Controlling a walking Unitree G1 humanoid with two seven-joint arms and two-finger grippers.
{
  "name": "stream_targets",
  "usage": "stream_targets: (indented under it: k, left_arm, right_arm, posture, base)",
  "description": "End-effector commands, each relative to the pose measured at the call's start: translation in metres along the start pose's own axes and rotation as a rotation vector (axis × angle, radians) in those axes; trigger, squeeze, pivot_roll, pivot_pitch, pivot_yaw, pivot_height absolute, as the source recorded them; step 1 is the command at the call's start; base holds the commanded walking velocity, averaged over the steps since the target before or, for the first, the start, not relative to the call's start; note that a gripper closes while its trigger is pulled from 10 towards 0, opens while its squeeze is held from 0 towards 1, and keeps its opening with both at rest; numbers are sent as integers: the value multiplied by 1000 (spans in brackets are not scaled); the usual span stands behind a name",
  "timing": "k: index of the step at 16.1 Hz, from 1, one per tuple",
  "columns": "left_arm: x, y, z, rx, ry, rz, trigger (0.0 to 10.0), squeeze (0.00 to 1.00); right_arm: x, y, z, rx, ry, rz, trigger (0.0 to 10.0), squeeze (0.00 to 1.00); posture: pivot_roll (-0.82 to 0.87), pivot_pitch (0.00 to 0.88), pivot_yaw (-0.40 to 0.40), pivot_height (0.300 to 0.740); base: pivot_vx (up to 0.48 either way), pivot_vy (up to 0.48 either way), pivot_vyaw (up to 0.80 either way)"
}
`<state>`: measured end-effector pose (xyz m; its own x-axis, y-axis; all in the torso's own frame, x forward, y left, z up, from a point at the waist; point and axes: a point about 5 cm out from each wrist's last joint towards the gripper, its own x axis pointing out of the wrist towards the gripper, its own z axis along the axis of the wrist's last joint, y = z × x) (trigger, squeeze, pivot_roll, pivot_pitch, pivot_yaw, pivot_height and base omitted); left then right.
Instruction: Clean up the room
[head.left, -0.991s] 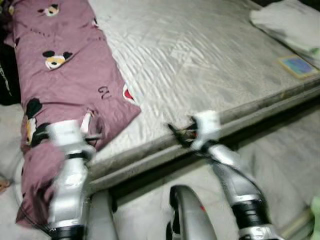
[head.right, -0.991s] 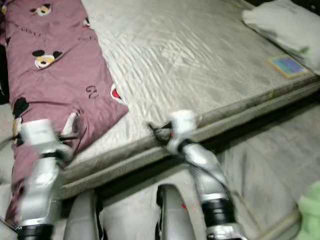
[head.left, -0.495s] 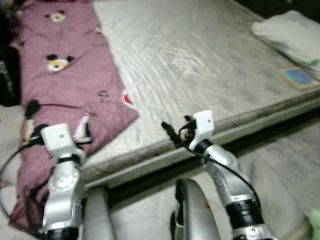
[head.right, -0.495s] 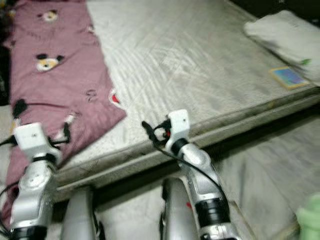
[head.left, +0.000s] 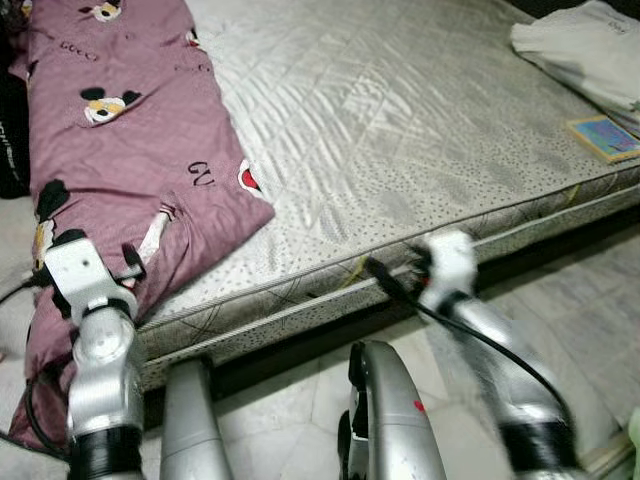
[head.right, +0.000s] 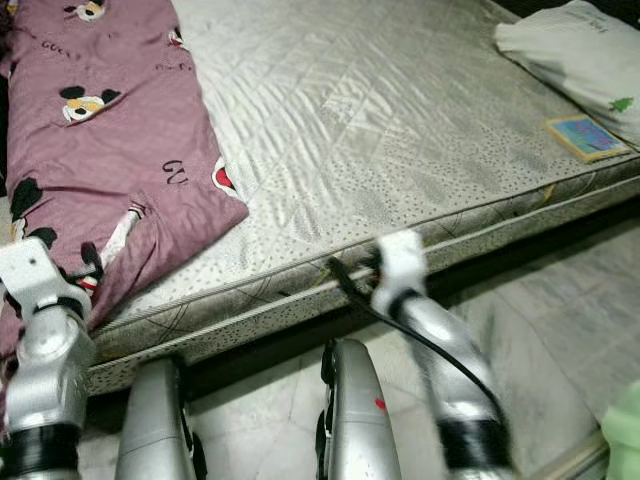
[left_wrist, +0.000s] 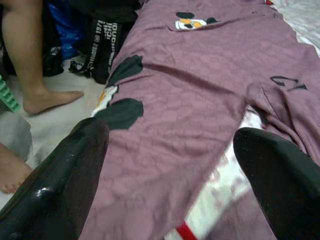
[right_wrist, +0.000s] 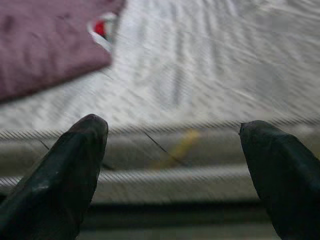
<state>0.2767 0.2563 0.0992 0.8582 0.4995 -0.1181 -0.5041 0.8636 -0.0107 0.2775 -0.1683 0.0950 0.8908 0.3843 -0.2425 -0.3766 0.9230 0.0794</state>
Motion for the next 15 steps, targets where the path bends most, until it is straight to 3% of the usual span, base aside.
stream_targets:
  k: [1,4,6,10,13,14,15]
  left_arm:
    - [4,2,0,-6,7,16,10000,0]
    - [16,3,0,0,35,45,10000,0]
    - [29,7,-12,16,121,91,10000,0]
    - [41,3,-22,-21,209,135,10000,0]
    - [41,-44,-32,26,287,-74,10000,0]
    - [33,-71,-38,51,314,-211,10000,0]
    - [24,-88,-44,68,331,-306,10000,0]
  right_arm:
    - [-12,-9,3,11,1,-21,10000,0]
    - [-33,-21,-2,17,38,-84,10000,0]
    - [-42,-23,-1,23,65,-116,10000,0]
    - [-49,-25,1,17,72,-136,10000,0]
    - [-49,-29,3,-7,74,-163,10000,0]
    - [-47,-29,4,-22,73,-168,10000,0]
    - [-46,-29,5,-27,65,-170,10000,0]
  posture:
    - [-191,127,-76,536]
    - [-219,150,-70,536]
    - [-265,168,-57,536]
    - [-293,170,-54,536]
    - [-308,152,-52,536]
    - [-312,144,-49,536]
    - [-318,137,-45,536]
  base:
    - [0,0,0]
    - [0,0,0]
    - [0,0,0]
    - [0,0,0]
    - [0,0,0]
    - [0,0,0]
    - [0,0,0]
